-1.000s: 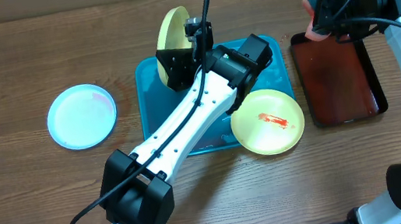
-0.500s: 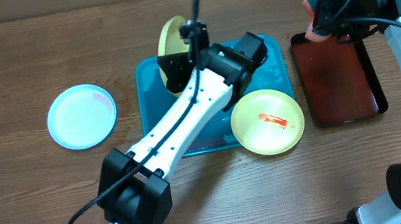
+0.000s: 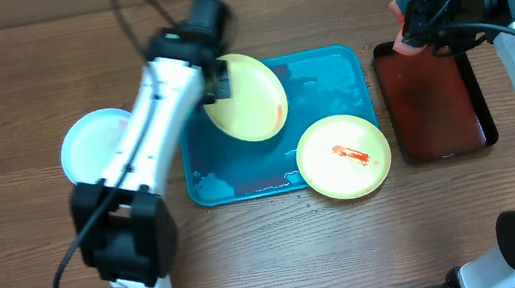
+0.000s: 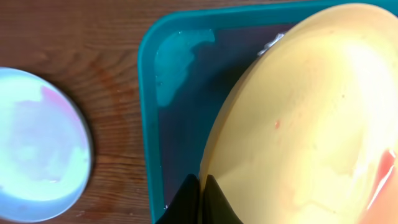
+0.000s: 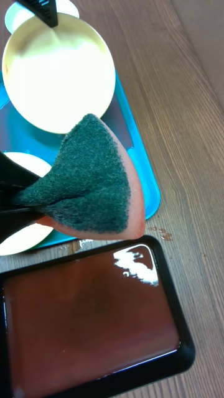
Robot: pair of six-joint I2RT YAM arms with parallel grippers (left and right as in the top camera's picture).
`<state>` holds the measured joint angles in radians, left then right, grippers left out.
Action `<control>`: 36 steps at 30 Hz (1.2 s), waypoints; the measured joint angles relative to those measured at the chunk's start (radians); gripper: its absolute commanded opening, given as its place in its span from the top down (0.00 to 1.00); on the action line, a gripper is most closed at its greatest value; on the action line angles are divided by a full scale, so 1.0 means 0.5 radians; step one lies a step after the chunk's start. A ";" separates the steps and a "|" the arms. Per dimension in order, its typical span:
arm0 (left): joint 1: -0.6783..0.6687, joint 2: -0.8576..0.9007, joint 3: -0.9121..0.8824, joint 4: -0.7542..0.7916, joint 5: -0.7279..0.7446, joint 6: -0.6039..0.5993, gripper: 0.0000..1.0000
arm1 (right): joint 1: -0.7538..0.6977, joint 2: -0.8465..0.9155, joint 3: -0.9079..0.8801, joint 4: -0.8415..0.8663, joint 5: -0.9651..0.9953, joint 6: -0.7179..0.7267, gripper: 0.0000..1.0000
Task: Clean dirty plates on tray and stack at the side
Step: 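Lift the yellow plate with the left gripper and carry it left, then lower the yellow plate onto the white plate and release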
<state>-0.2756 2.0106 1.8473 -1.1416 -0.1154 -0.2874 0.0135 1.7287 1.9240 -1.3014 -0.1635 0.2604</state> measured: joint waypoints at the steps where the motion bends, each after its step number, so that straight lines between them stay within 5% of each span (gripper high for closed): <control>1: 0.086 0.000 0.000 -0.012 0.110 0.030 0.95 | -0.001 0.000 0.000 -0.002 0.000 0.001 0.96; 9: 0.713 0.000 0.000 -0.094 0.476 0.117 0.96 | -0.001 0.000 0.000 -0.001 0.010 0.001 0.96; 15: 1.111 0.000 -0.015 -0.090 0.323 -0.085 0.96 | -0.001 0.000 0.000 -0.001 0.014 0.001 0.96; 26: 1.273 0.000 -0.449 0.111 -0.075 -0.461 0.96 | -0.001 0.000 0.000 -0.001 0.014 0.001 0.96; 36: 1.315 0.000 -0.634 0.253 -0.103 -0.514 0.96 | -0.001 0.000 0.000 -0.002 0.014 0.002 0.96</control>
<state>0.3817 2.0106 1.5303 -1.0149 -0.1669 -0.5446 0.0132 1.7287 1.9240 -1.3022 -0.1566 0.2611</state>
